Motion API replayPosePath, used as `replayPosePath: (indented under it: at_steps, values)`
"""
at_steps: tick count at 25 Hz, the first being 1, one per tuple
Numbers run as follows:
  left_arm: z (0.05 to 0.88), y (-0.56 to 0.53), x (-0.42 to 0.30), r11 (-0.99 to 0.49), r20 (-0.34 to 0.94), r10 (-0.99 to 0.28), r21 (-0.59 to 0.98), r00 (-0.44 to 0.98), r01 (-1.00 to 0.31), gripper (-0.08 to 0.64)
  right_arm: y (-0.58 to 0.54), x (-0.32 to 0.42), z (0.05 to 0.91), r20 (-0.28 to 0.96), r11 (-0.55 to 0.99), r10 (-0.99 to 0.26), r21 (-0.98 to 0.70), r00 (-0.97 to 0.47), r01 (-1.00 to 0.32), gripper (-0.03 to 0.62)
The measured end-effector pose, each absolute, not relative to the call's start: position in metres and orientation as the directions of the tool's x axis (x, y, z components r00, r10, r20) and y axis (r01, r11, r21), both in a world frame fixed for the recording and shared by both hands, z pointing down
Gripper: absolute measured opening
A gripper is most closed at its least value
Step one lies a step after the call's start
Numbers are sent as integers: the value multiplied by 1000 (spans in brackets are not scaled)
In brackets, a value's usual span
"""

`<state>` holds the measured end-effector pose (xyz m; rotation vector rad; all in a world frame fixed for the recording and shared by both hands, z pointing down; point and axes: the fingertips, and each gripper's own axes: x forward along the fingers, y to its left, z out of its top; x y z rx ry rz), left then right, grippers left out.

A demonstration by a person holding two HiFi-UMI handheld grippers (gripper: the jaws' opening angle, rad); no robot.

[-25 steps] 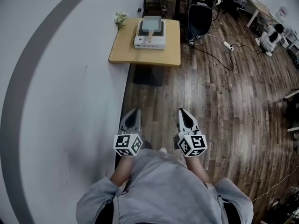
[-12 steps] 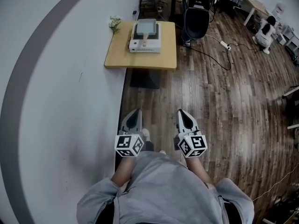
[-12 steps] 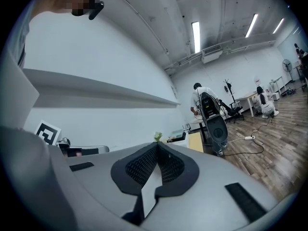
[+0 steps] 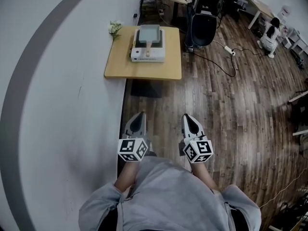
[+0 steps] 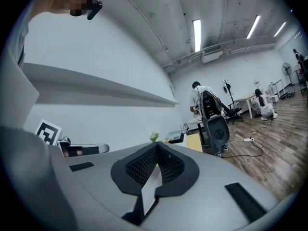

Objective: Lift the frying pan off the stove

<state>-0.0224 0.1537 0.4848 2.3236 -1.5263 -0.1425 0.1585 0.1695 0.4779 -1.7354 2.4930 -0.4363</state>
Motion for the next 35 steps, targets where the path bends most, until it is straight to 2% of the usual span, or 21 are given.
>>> replayPosePath:
  at_steps: [16, 22, 35]
  values:
    - [482, 20, -89, -414, 101, -877, 338, 470, -845, 2, 32, 76, 474, 89, 310, -935, -261, -342, -914, -2]
    - [491, -14, -108, -421, 116, -865, 364, 489, -831, 2, 0, 48, 482, 119, 307, -931, -258, -346, -916, -2]
    - [513, -79, -120, -401, 154, -858, 397, 491, -825, 2, -68, 45, 507, 174, 285, -925, -273, -338, -919, -2]
